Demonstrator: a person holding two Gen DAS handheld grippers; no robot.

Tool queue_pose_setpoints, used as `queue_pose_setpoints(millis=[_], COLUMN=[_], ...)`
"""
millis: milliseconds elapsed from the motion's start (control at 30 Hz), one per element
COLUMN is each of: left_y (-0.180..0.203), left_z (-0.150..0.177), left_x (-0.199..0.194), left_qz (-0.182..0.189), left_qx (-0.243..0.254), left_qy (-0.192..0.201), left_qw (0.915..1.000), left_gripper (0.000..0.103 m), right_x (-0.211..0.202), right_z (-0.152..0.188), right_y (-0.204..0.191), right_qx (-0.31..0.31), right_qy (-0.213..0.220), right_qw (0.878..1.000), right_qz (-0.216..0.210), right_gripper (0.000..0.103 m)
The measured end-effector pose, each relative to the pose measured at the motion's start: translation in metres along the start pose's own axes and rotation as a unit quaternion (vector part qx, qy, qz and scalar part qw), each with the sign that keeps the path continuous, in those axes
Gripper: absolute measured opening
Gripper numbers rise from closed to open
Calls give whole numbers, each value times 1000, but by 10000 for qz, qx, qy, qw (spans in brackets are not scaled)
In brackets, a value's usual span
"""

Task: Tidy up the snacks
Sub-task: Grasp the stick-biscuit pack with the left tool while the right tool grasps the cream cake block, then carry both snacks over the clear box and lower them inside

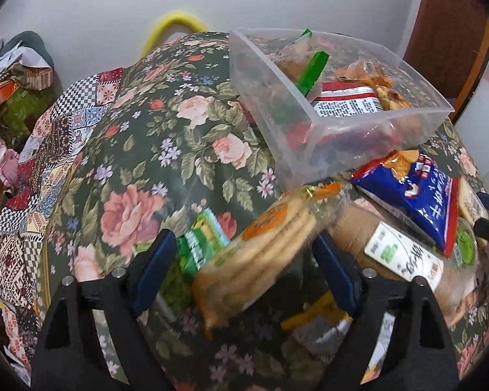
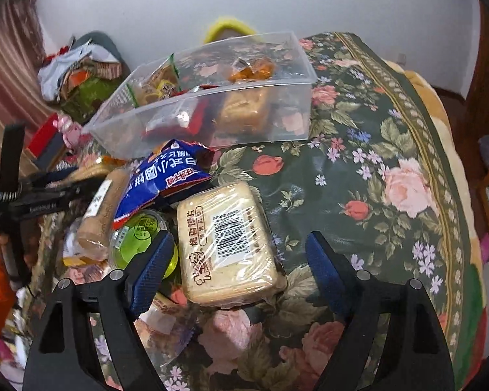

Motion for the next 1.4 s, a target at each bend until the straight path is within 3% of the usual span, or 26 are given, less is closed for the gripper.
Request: queue_pose_setpoints(millis=[100, 133, 167, 233, 333, 433, 700, 933, 1400], left_y=[5, 6, 10, 17, 26, 31, 15, 4, 33], left_z=[-1, -1, -1, 2, 7, 17, 25, 15, -54], left_x=[5, 4, 3, 1, -6, -12, -32, -60, -104], left_qz=[-34, -41, 33, 164, 178, 139, 232, 90, 429], left_qx=[63, 108, 174, 250, 411, 477, 131, -77, -7], left_qy=[29, 87, 97, 78, 154, 129, 249, 494, 1188], left_qw=[10000, 9999, 9998, 9995, 9989, 9987, 9993, 9987, 9920], left_gripper=[68, 62, 49, 39, 29, 22, 22, 22, 22], right_x=[2, 3, 5, 7, 12, 13, 2, -14, -52], right_z=[0, 0, 0, 1, 3, 3, 2, -9, -73], right_y=[1, 2, 2, 1, -2, -2, 2, 8, 6], right_qx=[-54, -34, -12, -77, -192, -202, -101, -19, -217], right_qy=[12, -11, -25, -45, -154, -125, 55, 243, 1021], right_qw=[10000, 10000, 10000, 10000, 9997, 9997, 9997, 9993, 9937], right_qz=[77, 57, 28, 20, 36, 96, 210, 280, 410], right_gripper=[80, 80, 78, 71, 56, 56, 53, 52, 52])
Point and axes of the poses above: each gripper's, at about its wrist camera, not at the fingertips, and x roughly the way its jaws point, y to its right, z to its underside, the point moved 7 cm from there along x, roughly the way its jaws point, and after that the axes turned 1 degree about -x, right-handed, at the moved point
